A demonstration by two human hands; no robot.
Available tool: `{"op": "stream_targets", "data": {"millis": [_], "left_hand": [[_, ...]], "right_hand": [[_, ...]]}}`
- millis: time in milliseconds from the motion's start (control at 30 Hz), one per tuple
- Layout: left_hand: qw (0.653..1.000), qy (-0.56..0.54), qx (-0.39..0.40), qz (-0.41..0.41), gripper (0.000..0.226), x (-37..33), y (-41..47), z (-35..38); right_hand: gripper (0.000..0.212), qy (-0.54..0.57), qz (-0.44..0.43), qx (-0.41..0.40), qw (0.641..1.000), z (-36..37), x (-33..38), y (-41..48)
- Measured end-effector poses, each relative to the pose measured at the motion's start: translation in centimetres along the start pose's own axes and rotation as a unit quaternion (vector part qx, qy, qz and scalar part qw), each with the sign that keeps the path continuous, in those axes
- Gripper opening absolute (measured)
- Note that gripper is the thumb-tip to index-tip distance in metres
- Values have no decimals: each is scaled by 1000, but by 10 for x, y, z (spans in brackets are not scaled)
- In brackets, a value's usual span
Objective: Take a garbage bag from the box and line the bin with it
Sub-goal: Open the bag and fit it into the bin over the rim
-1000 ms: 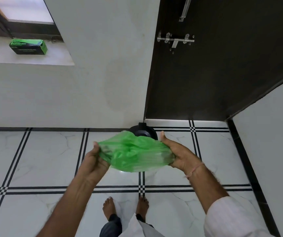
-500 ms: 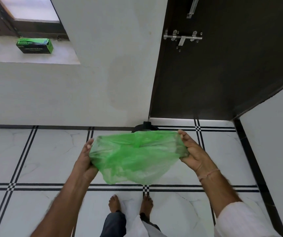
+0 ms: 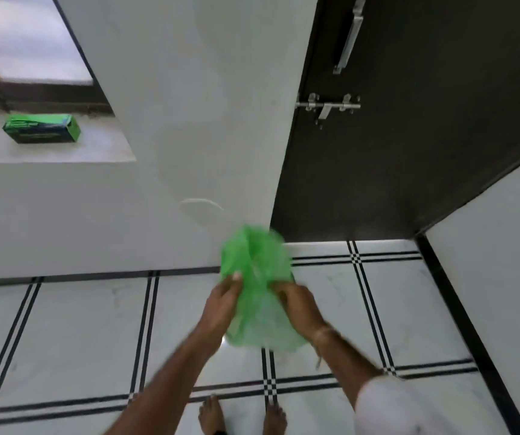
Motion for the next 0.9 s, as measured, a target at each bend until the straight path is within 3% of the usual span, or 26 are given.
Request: {"op": "stream_targets", "data": {"millis": [67, 133, 200, 267, 433, 533, 767, 900], "left_hand": [[994, -60, 31, -90, 56, 33, 10, -16], [982, -105, 29, -151, 40, 46, 13, -26], [974, -166, 20, -150, 32, 48, 21, -39], [983, -146, 11, -109, 39, 47, 32, -52], [988, -134, 23, -78, 66, 67, 38, -59], [991, -114, 25, -72, 74, 84, 36, -59], [998, -12, 59, -26, 90, 99, 45, -55], [995, 58, 76, -5, 100, 98, 56, -52]], "right_hand": [[23, 107, 70, 82, 988, 16, -34, 9], [29, 207, 113, 103, 966, 16, -43, 10], [33, 325, 157, 109, 926, 14, -51, 16], [33, 410, 171, 91, 891, 11, -50, 21], [40, 454, 160, 63, 874, 16, -51, 23], [44, 421, 163, 41, 891, 21, -52, 18], [47, 424, 147, -31, 893, 30, -51, 4], [51, 366, 146, -59, 917, 31, -58, 3]]}}
Point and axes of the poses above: each hand's wrist, its own y-axis towards the middle knuckle, its own z-axis out of the palm, x = y × z, the point moved 5 cm from there along y, towards the middle knuckle
